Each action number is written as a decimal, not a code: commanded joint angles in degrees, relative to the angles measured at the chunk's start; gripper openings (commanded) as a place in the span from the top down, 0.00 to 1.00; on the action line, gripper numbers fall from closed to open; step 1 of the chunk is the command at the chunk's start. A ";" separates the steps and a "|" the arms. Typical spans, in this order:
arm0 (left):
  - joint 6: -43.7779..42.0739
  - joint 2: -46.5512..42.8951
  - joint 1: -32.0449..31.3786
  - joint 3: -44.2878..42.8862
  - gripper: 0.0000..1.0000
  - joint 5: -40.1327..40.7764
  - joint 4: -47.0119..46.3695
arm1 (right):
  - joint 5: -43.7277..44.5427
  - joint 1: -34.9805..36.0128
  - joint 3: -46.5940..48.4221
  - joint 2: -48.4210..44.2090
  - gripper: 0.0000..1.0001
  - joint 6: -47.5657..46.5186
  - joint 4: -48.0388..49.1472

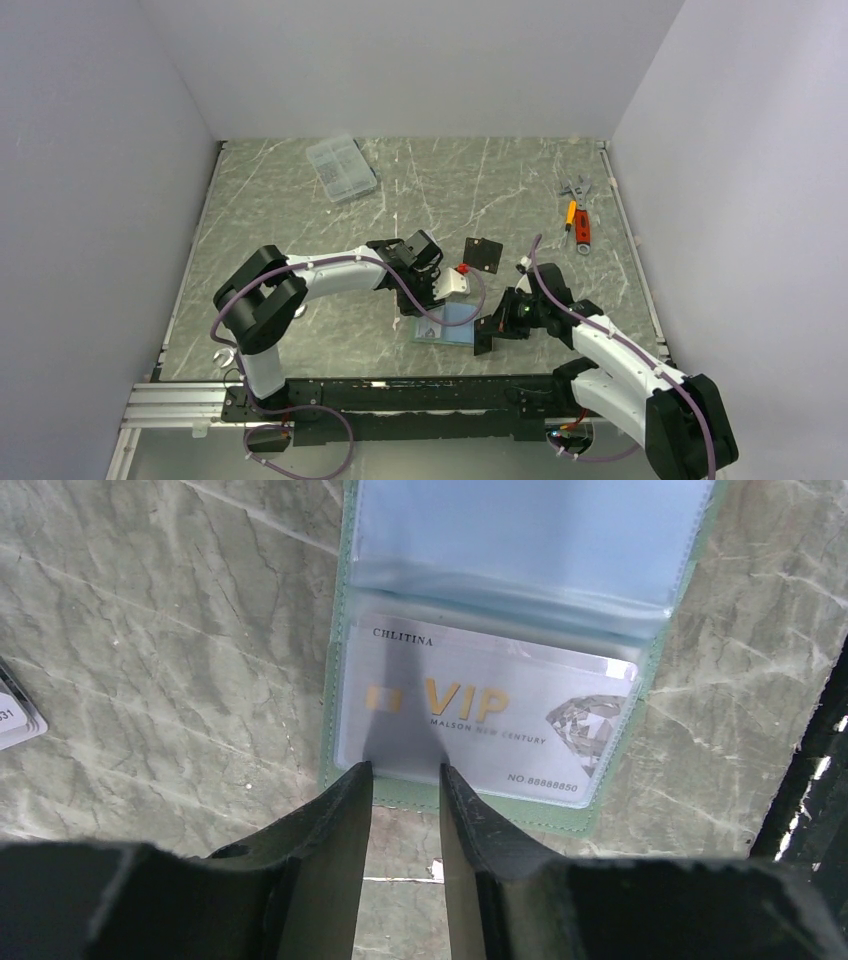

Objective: Put the credit cards into the card holder
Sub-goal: Insert the credit card into the card holder.

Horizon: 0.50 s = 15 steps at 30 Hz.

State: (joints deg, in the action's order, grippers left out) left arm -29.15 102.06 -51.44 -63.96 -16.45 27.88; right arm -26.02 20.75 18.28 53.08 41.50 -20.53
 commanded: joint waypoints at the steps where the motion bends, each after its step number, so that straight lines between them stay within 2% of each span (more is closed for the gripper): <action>1: -1.48 0.51 -0.24 -0.29 0.64 1.82 -0.53 | -0.76 -0.19 2.80 -0.58 1.00 -1.67 -0.11; 15: -1.51 -0.05 -0.34 -0.95 0.66 2.62 0.03 | -2.89 -0.21 1.74 -2.11 1.00 -1.61 1.52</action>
State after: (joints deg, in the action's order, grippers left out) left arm -29.34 102.06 -51.57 -63.96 -15.53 27.88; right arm -27.57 20.75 19.03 51.20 40.10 -20.49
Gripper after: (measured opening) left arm 0.346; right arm 0.010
